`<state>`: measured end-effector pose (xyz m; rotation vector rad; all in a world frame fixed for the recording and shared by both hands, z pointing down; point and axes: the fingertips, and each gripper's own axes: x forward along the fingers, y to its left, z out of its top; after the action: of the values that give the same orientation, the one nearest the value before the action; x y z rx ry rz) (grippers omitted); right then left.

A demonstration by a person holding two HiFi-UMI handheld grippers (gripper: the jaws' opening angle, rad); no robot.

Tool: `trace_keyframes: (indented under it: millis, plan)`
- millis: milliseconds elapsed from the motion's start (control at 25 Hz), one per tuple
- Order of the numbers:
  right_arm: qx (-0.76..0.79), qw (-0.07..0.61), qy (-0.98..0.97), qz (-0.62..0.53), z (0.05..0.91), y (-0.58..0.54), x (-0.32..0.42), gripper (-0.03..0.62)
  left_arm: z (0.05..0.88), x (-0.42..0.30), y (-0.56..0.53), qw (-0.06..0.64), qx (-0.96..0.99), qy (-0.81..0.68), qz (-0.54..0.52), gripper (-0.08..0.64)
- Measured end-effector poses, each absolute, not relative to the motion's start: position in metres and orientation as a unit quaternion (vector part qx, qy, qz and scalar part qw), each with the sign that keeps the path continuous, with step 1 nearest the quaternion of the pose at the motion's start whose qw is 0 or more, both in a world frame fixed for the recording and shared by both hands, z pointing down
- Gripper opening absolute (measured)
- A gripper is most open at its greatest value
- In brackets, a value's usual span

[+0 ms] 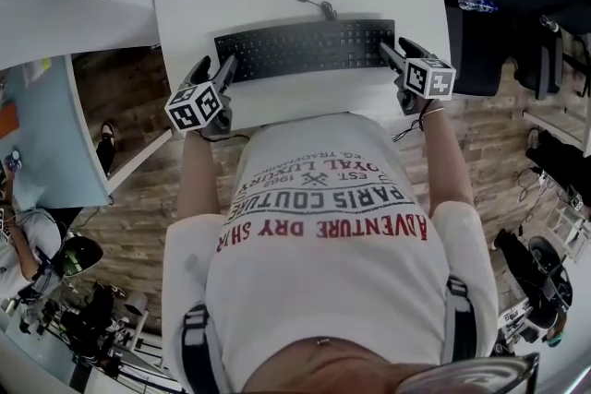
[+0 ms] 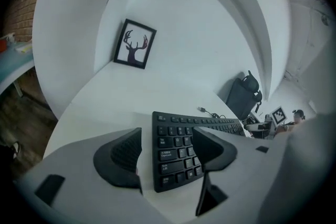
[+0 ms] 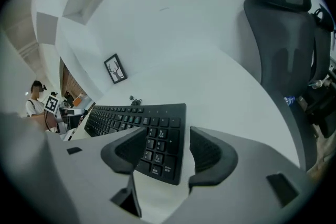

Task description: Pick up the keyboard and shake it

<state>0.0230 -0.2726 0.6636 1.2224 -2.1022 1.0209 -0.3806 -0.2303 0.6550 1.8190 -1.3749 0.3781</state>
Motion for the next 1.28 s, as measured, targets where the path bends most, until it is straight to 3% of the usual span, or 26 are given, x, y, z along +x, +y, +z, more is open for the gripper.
trace_keyframes:
  millis: [280, 600, 720, 840, 1280]
  plan:
    - [0.438, 0.228, -0.746, 0.446, 0.682, -0.276, 0.034, 0.259, 0.687, -0.383, -0.235, 0.47, 0.711, -0.498, 0.16, 0.298]
    - [0.408, 0.241, -0.747, 0.467, 0.692, -0.278, 0.028, 0.258, 0.692, -0.377, -0.237, 0.484, 0.714, -0.471, 0.186, 0.298]
    - [0.398, 0.244, -0.751, 0.468, 0.69, -0.278, 0.02, 0.217, 0.694, -0.377, -0.237, 0.482, 0.713, -0.469, 0.199, 0.296]
    - [0.395, 0.247, -0.752, 0.467, 0.689, -0.279, 0.018, 0.204, 0.695, -0.369, -0.239, 0.49, 0.71, -0.467, 0.193, 0.245]
    - [0.37, 0.205, -0.764, 0.487, 0.692, -0.279, 0.018, 0.192, 0.698, -0.369, -0.238, 0.506, 0.714, -0.455, 0.162, 0.227]
